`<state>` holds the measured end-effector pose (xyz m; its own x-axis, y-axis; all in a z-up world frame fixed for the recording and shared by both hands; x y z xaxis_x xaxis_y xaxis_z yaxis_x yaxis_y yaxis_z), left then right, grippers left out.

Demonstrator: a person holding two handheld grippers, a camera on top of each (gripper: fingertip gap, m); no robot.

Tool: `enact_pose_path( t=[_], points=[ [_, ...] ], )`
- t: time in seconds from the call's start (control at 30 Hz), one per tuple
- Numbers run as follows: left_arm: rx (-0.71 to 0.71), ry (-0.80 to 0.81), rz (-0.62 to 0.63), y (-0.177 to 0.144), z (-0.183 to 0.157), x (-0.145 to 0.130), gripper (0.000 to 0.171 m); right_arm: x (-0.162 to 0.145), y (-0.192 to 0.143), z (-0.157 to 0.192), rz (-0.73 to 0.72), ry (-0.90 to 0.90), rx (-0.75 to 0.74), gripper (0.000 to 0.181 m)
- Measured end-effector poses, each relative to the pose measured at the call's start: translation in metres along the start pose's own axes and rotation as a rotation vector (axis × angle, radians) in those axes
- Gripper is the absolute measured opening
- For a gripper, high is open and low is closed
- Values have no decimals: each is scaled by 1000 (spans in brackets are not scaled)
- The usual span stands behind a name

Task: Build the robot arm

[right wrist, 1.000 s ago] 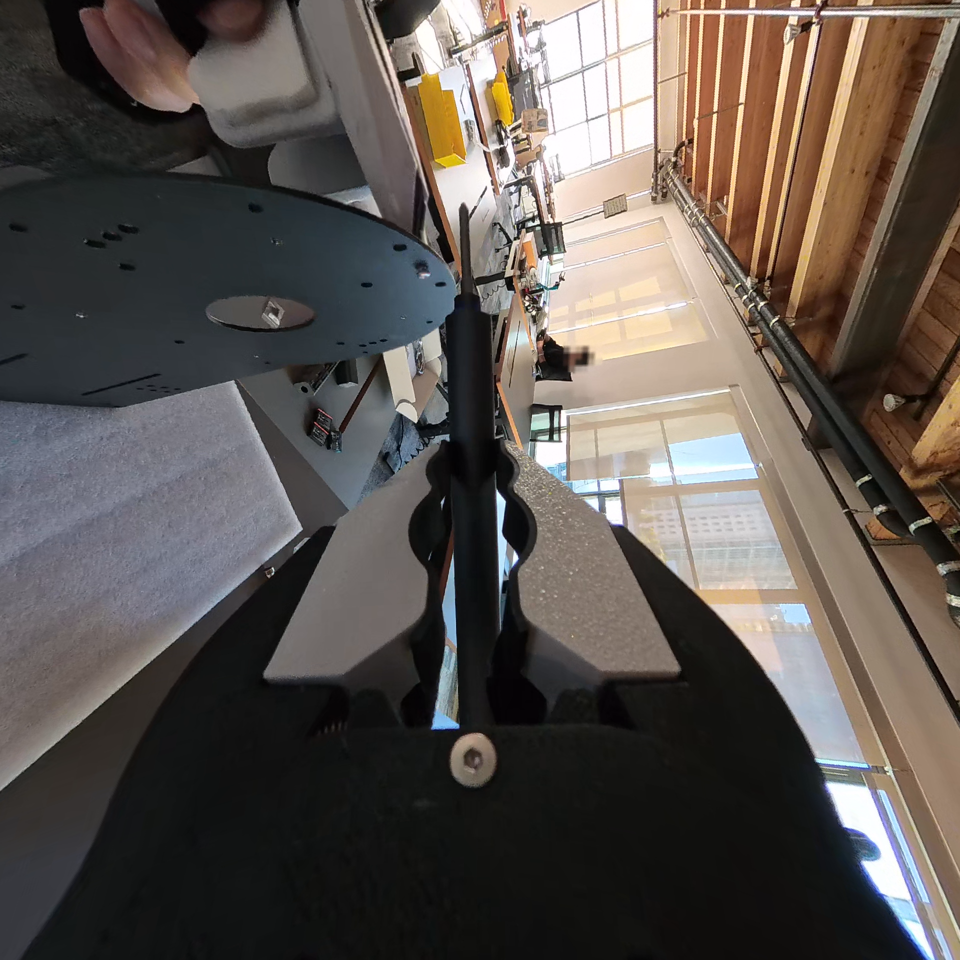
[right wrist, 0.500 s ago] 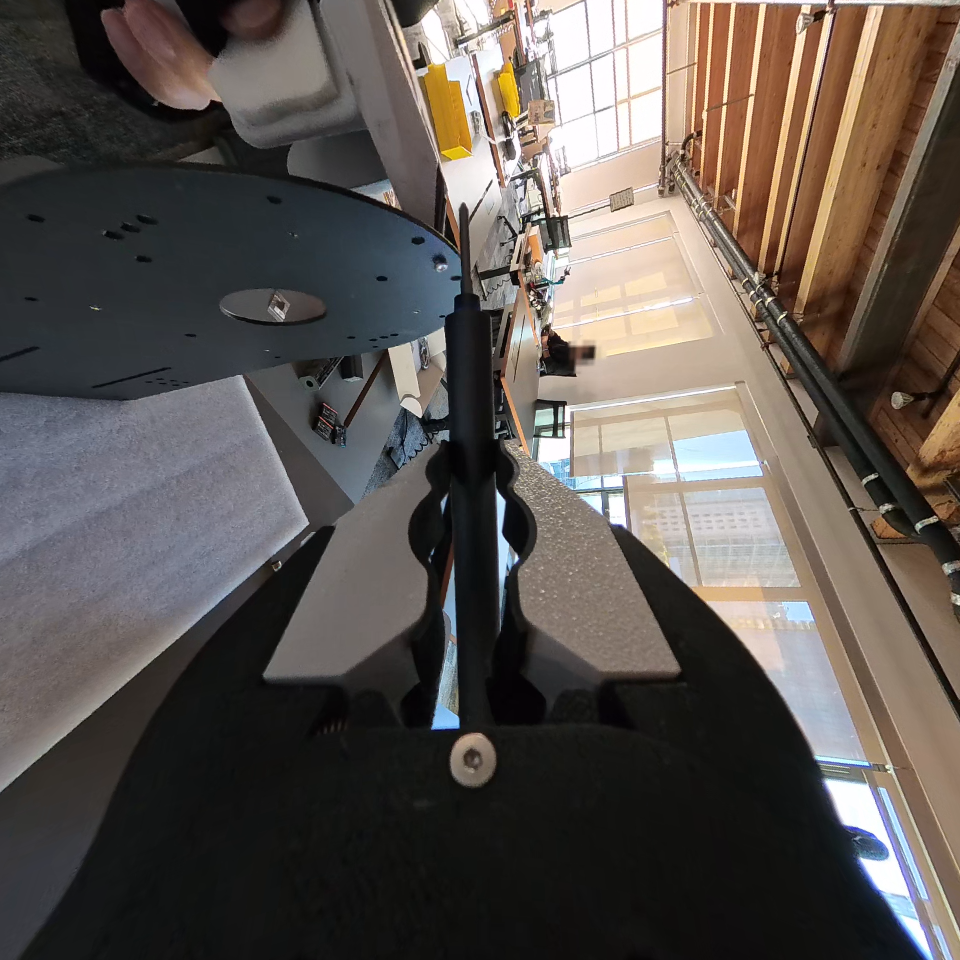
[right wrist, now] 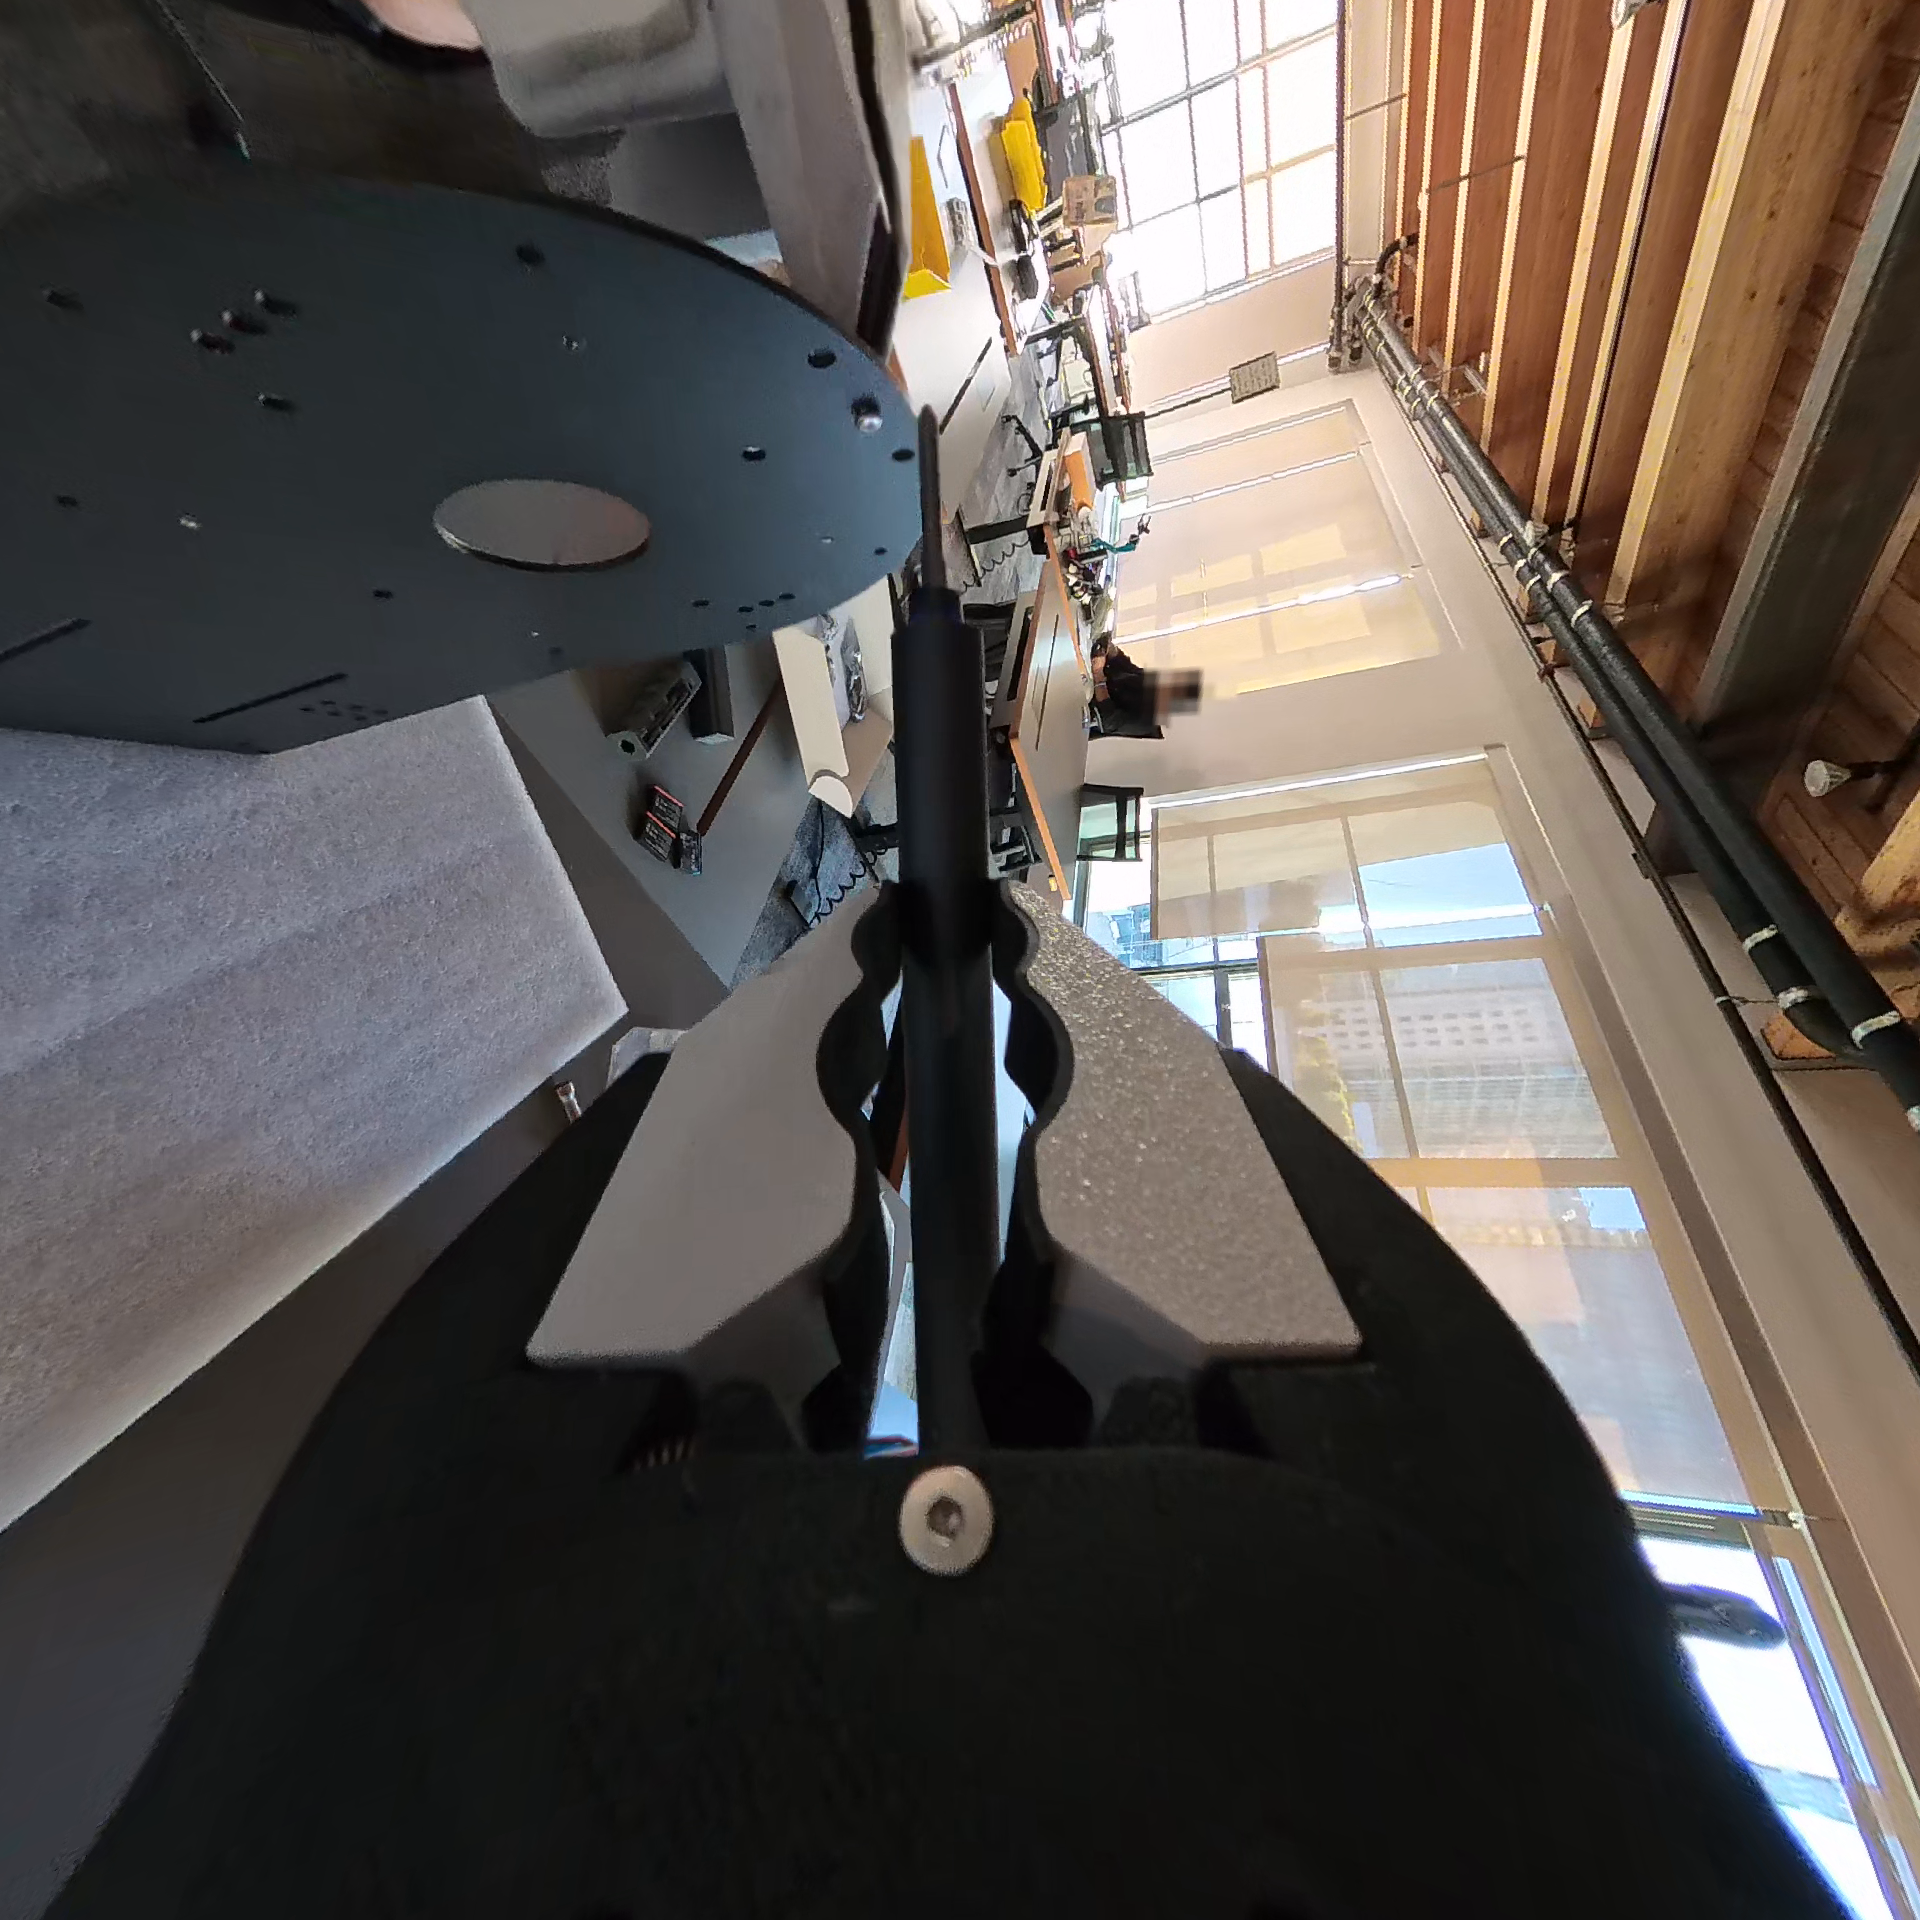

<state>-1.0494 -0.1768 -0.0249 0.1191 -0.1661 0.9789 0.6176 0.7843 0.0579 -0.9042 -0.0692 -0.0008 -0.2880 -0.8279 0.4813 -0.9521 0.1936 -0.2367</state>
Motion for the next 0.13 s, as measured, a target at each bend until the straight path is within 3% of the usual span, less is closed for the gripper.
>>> enact_pose_path(
  t=[0.13],
  points=[
    [-16,29,59,-1,1,4,3,-4,-4,1,7,1,5,14]
  ],
)
Point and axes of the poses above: each gripper's, where its closed fingertips meet, y out along the fingers, x out of its top, z = x × y across the jaws, the point moved 7 cm from there along -y, back along the fingers, and after that the axes turned 14 degrees about y, right-handed, at the moved point
